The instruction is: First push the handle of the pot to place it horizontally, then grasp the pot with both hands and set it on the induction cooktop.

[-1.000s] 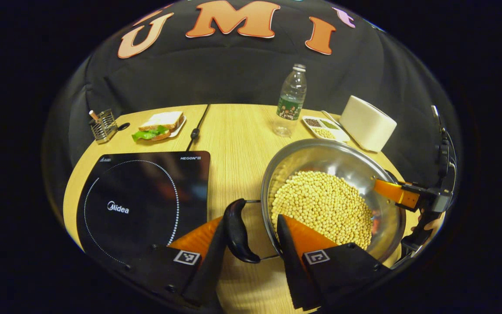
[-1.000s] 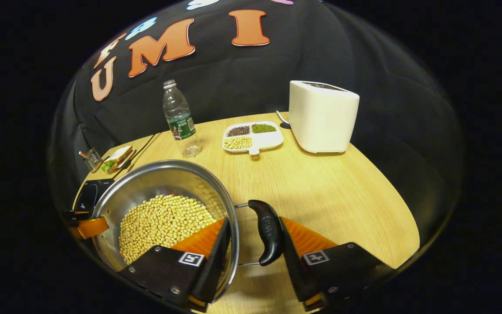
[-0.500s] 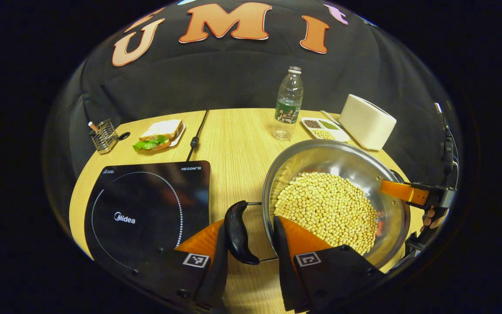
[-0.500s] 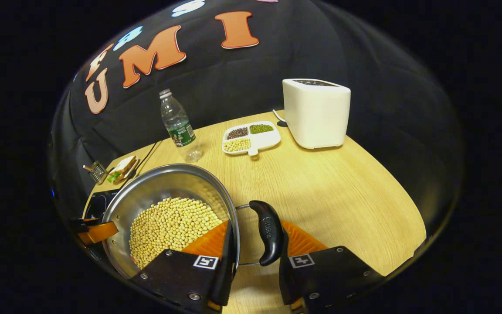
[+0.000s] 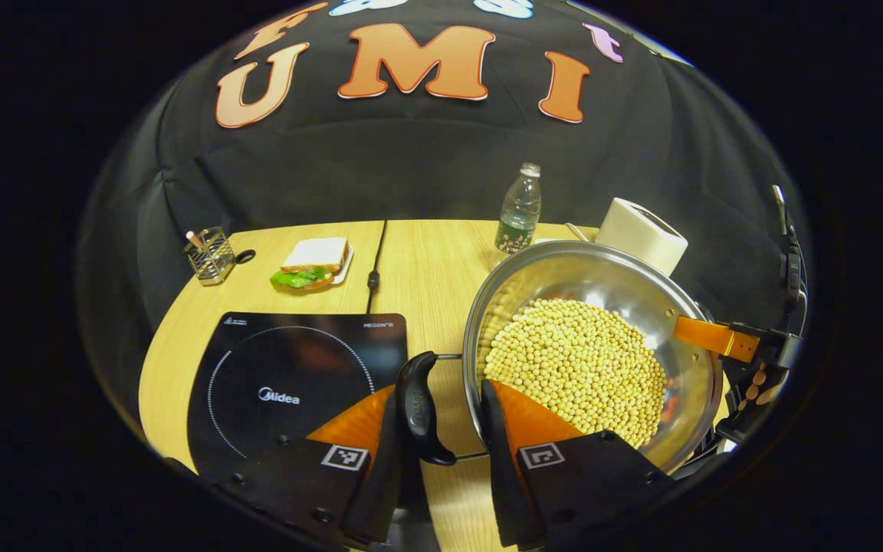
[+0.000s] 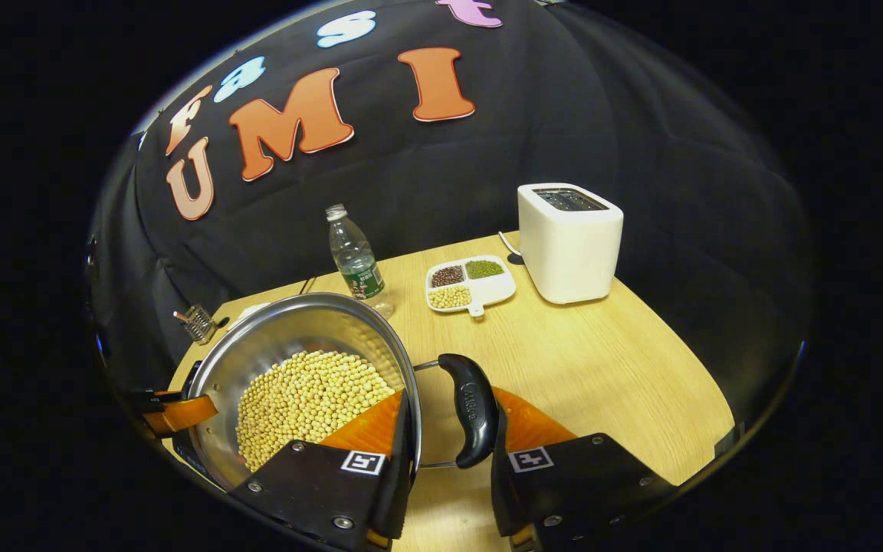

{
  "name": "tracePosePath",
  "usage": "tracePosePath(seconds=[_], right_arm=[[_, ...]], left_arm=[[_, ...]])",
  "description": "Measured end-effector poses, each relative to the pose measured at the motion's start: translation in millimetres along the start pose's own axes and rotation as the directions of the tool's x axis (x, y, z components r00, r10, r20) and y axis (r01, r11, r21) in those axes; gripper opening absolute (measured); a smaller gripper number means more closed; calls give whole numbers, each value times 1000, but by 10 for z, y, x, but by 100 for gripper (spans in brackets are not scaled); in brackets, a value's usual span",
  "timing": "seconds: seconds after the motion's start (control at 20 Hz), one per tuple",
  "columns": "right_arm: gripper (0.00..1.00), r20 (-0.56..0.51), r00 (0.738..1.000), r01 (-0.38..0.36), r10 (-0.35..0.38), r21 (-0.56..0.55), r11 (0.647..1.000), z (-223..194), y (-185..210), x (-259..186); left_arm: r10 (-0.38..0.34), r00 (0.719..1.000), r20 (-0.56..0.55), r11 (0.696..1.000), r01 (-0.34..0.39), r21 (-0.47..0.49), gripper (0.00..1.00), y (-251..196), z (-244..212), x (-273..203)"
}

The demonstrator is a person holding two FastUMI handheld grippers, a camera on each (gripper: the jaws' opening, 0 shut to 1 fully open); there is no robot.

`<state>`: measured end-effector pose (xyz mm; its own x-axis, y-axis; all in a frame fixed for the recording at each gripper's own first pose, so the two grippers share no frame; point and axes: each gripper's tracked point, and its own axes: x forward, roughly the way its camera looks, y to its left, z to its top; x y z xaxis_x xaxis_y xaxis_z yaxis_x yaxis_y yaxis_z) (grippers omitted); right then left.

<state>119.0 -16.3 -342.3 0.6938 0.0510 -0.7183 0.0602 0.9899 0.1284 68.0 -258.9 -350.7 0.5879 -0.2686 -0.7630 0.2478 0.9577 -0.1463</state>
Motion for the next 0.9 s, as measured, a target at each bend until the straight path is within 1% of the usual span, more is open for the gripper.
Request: tracePosePath(seconds=[0.15,0.5,0.55,0.65,0.7,0.75,0.8,0.85,0.9], right_arm=[[44,11,1000,-25,25,-10,1000,77,250,-66],[44,3,995,-99,99,-41,994,61,930,-115],[39,1,994,-111,112,-46,993,47,1043,-116],[39,-7,991,-137,137,-51,989,11,1257,-95],[44,-12,989,-149,149,-54,987,-23,1347,-89],[44,-19,987,-161,160,-56,985,-52,1451,-81],[44,-26,985,-172,171,-57,983,-79,1540,-74],[44,-31,983,-182,181,-59,981,-101,1634,-58],[44,-37,981,-192,190,-61,979,-142,1695,-40]], left_arm=[[18,1000,11,1000,-18,-9,56,218,62,-166],[87,996,12,995,-87,-46,55,858,35,-508],[99,995,11,994,-99,-50,55,940,33,-549],[123,992,6,991,-122,-57,57,1151,5,-633],[136,991,5,989,-135,-60,58,1239,4,-657],[146,989,3,987,-146,-63,55,1333,1,-687],[157,988,1,985,-156,-67,58,1420,-35,-716],[165,986,-3,984,-165,-72,55,1508,-51,-741],[174,985,-6,982,-174,-76,55,1589,-78,-771]])
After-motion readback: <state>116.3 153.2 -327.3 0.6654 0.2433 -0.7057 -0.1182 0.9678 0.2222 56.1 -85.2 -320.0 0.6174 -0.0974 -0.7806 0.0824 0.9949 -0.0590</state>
